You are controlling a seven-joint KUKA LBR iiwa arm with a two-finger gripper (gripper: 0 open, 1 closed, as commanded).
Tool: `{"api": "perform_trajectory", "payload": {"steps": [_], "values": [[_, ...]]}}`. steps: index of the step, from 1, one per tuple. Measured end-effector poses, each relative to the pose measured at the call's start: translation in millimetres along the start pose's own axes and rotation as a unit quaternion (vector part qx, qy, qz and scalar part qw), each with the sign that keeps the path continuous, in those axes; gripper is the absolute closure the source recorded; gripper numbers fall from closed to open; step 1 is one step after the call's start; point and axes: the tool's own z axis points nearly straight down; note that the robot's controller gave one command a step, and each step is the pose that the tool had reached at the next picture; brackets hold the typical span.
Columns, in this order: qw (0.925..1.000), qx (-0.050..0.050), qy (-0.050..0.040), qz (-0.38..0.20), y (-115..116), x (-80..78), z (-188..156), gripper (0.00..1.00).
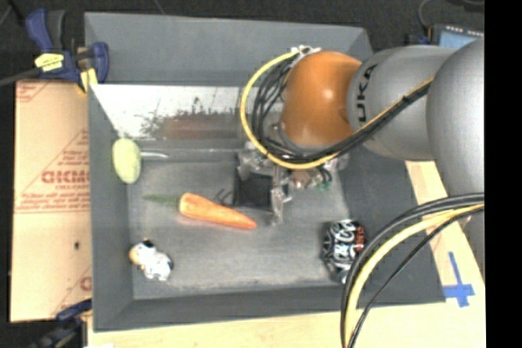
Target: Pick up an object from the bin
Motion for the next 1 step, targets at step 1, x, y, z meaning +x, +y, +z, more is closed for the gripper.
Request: {"api": "perform_trajectory", "payload": {"steps": [1], "values": [[0.9954, 0.001, -0.0036, -0.096, 18.4, -11.1, 0.3, 1.00]]}}
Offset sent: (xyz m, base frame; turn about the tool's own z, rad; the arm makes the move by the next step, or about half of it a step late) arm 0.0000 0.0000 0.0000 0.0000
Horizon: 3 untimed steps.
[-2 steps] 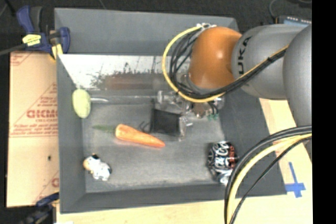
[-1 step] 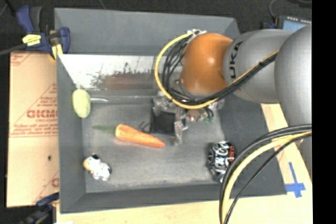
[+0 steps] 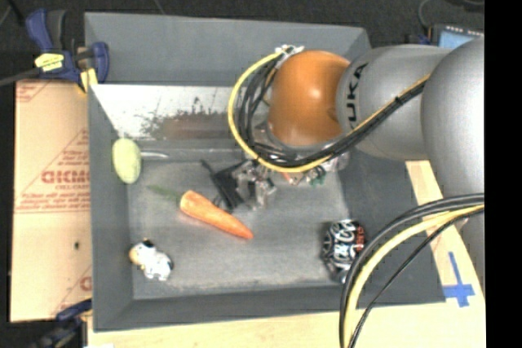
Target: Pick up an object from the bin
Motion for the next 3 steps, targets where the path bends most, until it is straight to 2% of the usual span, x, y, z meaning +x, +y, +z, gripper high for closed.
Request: {"api": "perform_trajectory", "payload": {"steps": [1, 2, 3], "values": [[1.0000, 0.000, 0.0000, 0.000, 0.0, 0.0, 0.0, 1.00], [1.0000, 0.001, -0.0019, 0.000, 3.4, -5.4, -89.5, 1.00], [1.0000, 0.000, -0.0019, 0.000, 3.4, -5.4, -89.5, 1.00]]}}
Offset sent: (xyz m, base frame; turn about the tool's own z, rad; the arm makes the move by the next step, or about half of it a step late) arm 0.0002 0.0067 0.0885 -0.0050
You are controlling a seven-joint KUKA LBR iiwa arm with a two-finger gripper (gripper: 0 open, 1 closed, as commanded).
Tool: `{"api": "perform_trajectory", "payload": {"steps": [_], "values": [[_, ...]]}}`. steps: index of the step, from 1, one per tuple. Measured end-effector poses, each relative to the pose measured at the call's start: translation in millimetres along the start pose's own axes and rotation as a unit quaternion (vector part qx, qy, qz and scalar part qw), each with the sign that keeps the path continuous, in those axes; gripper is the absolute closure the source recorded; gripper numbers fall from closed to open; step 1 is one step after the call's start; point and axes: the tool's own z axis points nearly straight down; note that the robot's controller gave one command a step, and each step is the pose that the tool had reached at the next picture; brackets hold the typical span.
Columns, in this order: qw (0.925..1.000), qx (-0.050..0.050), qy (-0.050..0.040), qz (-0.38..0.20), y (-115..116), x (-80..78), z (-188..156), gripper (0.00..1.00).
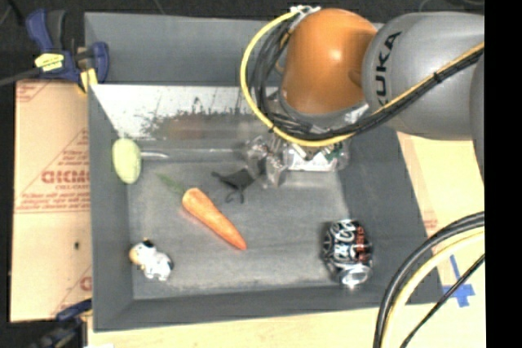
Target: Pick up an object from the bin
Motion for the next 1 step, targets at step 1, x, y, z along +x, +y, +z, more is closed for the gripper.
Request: {"api": "perform_trajectory", "payload": {"steps": [1], "values": [[0.9996, 0.003, -0.0014, -0.028, 6.0, -8.8, 11.7, 1.00]]}}
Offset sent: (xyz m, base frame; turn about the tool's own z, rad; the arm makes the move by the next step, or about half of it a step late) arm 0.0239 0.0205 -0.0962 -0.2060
